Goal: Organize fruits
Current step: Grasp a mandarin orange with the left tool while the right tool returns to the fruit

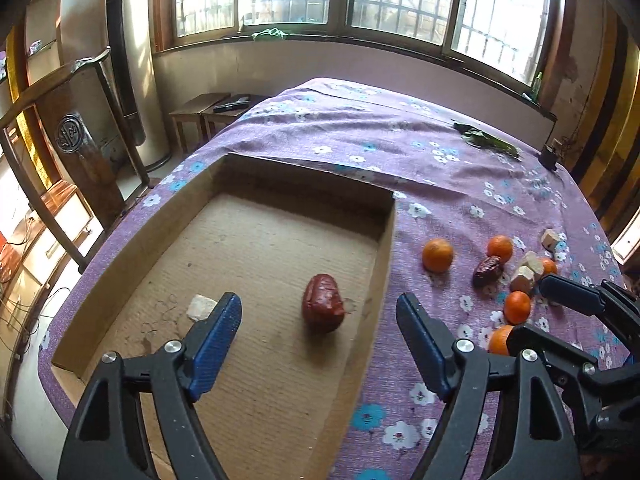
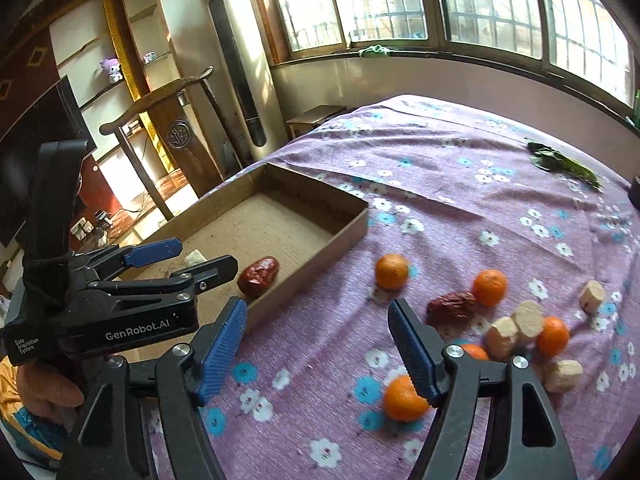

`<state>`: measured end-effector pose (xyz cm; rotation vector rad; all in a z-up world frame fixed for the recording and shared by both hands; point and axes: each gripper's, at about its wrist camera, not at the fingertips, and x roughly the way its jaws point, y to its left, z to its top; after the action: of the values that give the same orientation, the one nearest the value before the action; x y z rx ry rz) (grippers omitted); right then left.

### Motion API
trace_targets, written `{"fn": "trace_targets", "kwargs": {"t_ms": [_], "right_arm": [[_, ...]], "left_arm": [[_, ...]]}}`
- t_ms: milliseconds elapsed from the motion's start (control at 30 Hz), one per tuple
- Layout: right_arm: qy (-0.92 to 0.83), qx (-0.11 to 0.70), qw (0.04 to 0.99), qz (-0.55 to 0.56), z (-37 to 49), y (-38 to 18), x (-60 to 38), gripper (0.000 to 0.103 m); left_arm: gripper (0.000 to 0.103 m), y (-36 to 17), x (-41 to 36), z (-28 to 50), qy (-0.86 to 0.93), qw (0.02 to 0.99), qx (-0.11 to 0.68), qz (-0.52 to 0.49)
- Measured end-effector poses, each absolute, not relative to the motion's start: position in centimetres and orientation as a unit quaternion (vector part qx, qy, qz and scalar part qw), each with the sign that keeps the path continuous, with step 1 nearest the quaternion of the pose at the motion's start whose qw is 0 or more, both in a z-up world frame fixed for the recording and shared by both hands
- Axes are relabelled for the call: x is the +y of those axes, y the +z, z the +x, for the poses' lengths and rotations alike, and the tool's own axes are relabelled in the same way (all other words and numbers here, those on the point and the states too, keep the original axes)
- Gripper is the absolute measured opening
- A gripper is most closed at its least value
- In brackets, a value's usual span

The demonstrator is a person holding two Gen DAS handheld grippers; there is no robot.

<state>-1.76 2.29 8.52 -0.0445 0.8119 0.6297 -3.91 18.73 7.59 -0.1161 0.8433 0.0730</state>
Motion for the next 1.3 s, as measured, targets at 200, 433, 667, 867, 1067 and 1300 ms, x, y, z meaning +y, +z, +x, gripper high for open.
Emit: {"fn": "trace_targets", "kwargs": {"t_ms": [200, 433, 667, 867, 1067, 1300], "right_arm": [[0.255, 0.398, 0.881, -0.013, -3.0, 7.8, -2.8, 0.08], [0.225, 0.398, 0.889, 0.015, -4.3, 6.9, -7.7, 0.081], [0.206, 0.402, 0.892, 0.022, -4.8, 6.1, -10.3, 0.081], [0.197, 0.408, 0.891, 0.024, -4.7, 5.5, -11.1, 0.081], [0.197, 0.407, 0.892, 0.027, -4.4, 5.4, -11.5, 0.081], [0.197, 0.409, 0.89, 0.032, -3.8, 5.2, -11.7, 0.081]], "left_arm": [[0.081, 7.4, 14.9, -3.6, -0.002, 0.908, 0.416, -0.046], [0.082, 6.6, 11.3, -3.3, -0.039, 0.901, 0.43, -0.037], [0.082, 5.3, 8.1, -2.9, -0.07, 0.89, 0.45, -0.017], [0.082, 4.1, 6.3, -2.8, -0.085, 0.881, 0.465, -0.002], [0.082, 3.0, 5.0, -2.4, -0.092, 0.874, 0.477, 0.01], [0.082, 2.4, 4.9, -1.9, -0.093, 0.87, 0.484, 0.009]]}}
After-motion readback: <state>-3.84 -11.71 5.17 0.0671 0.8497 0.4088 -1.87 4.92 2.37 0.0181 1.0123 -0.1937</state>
